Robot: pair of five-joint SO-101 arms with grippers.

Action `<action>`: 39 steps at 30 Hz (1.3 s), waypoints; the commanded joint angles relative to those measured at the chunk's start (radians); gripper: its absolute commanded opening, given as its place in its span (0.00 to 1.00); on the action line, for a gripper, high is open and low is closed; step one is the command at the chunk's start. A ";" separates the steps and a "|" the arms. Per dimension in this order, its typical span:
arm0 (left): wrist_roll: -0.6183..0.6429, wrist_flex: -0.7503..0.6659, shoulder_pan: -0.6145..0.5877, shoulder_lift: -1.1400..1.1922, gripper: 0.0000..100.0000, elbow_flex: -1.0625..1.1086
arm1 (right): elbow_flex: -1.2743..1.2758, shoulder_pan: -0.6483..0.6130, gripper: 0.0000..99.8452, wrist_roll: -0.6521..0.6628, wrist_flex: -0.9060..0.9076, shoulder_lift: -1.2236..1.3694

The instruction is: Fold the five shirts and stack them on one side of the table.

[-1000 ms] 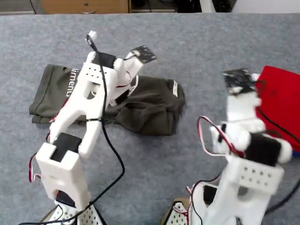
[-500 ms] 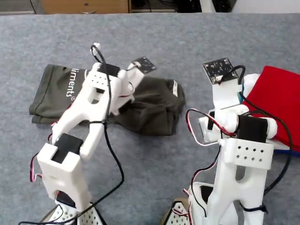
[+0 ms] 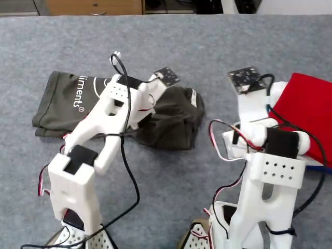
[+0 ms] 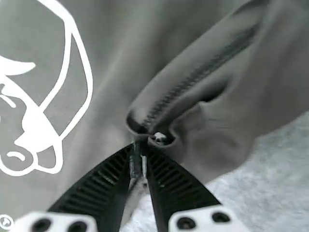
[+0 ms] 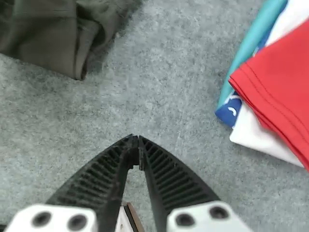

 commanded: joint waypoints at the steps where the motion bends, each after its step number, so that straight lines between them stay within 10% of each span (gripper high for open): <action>1: -0.034 -0.017 -0.075 0.044 0.02 -0.078 | -0.054 0.067 0.00 -0.002 0.011 0.002; 17: 0.021 0.539 0.043 0.093 0.02 -0.577 | -0.054 0.090 0.00 0.041 0.005 0.002; 26: 0.041 0.534 0.084 0.105 0.02 -0.466 | -0.056 0.090 0.00 0.043 0.009 0.002; 39: -0.077 0.110 -0.115 0.174 0.02 -0.199 | -0.056 0.090 0.00 0.044 0.011 0.002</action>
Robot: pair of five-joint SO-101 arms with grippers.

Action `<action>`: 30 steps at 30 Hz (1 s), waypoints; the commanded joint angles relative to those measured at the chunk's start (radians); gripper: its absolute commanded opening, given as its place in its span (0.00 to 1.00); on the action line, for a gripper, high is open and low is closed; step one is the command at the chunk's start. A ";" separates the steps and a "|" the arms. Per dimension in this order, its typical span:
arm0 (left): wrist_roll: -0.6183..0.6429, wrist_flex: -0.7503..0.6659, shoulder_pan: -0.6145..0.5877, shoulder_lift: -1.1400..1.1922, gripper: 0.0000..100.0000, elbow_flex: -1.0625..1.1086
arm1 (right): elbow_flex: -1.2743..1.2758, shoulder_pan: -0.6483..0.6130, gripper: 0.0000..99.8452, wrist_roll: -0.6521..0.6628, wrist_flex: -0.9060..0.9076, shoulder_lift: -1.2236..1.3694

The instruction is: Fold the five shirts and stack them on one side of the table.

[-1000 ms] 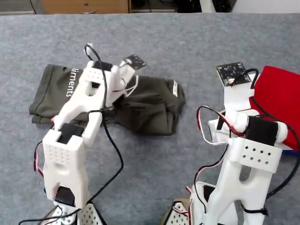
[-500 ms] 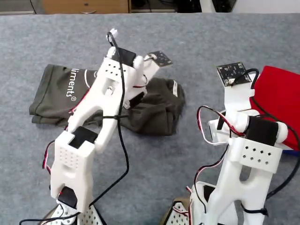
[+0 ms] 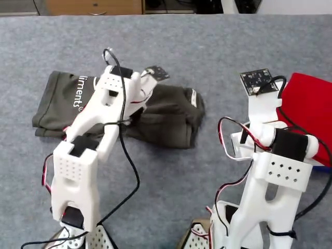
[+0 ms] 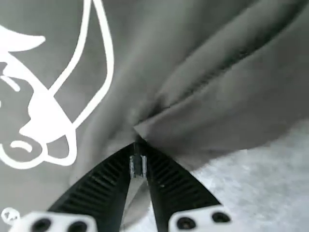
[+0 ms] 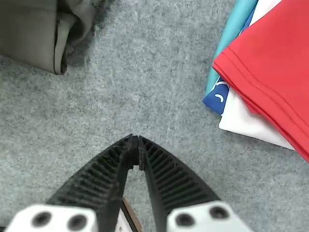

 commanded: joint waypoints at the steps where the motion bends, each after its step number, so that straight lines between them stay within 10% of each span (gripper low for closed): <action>1: -0.025 -0.037 -0.049 0.012 0.02 0.003 | -0.056 0.016 0.00 0.008 0.005 0.002; 15: -0.014 0.143 -0.014 -0.246 0.02 -0.032 | -0.056 0.013 0.00 0.009 -0.003 0.002; 30: 0.327 0.253 -0.198 -0.616 0.02 -0.032 | -0.084 -0.188 0.01 0.009 -0.005 0.127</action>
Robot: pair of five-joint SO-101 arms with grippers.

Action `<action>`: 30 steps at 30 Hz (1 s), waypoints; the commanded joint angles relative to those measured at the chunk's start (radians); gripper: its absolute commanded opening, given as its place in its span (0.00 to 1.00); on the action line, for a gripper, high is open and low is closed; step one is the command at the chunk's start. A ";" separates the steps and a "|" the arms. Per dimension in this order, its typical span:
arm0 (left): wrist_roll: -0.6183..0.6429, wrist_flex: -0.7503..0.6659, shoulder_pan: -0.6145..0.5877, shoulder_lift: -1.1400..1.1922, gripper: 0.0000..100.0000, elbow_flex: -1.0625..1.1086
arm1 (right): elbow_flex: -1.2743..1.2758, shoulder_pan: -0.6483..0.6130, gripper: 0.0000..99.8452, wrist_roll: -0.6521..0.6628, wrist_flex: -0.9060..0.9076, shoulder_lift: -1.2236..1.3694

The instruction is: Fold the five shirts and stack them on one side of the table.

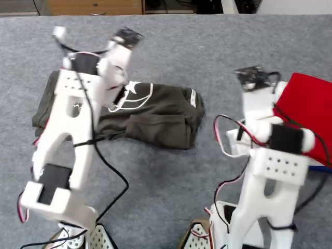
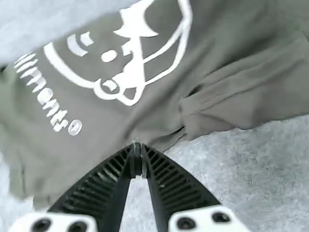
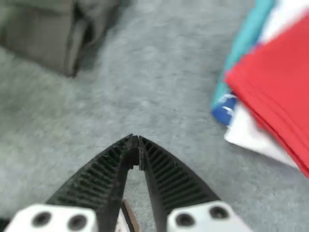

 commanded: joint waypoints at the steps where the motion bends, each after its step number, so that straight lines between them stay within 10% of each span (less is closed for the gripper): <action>1: 0.043 0.054 -0.115 -0.105 0.02 -0.035 | -0.058 -0.113 0.01 0.009 -0.003 0.081; 16: 0.057 0.054 -0.529 -0.182 0.02 -0.037 | -0.414 -0.317 0.02 -0.117 -0.206 0.662; 30: 0.055 0.052 -0.562 -0.170 0.02 -0.028 | -0.811 -0.435 0.27 -0.436 0.002 1.052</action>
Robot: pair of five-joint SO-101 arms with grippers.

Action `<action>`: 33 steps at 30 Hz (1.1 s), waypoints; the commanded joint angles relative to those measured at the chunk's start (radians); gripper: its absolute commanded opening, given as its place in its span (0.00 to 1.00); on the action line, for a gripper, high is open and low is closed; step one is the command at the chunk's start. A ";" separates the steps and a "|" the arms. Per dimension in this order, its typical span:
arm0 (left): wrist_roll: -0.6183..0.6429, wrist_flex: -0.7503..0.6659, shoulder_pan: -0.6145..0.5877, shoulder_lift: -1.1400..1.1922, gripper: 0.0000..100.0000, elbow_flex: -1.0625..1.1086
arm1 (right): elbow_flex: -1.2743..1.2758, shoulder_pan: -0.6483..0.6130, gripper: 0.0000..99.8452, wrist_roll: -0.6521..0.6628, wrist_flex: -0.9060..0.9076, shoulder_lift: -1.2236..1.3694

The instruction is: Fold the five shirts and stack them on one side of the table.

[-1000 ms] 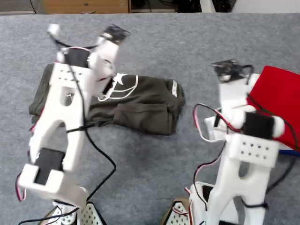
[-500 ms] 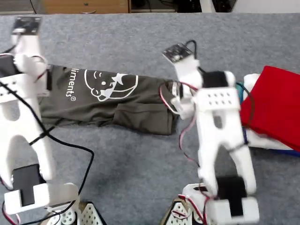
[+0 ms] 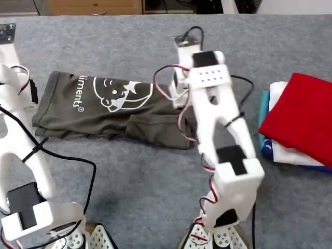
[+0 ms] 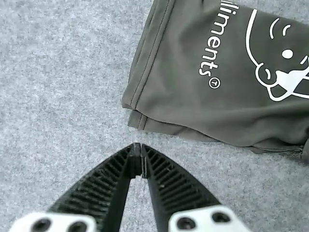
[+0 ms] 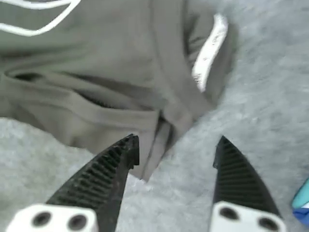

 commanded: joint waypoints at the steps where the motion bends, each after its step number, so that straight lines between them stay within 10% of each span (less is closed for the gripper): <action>1: 0.000 -0.002 -0.006 -0.031 0.02 -0.028 | -0.102 -0.024 0.27 -0.014 0.081 0.030; 11: -0.025 -0.155 -0.049 0.222 0.09 -0.015 | -0.174 -0.001 0.27 0.081 0.160 0.050; 33: -0.107 0.049 0.041 1.066 0.19 -0.997 | -0.114 0.378 0.27 0.275 0.170 -0.217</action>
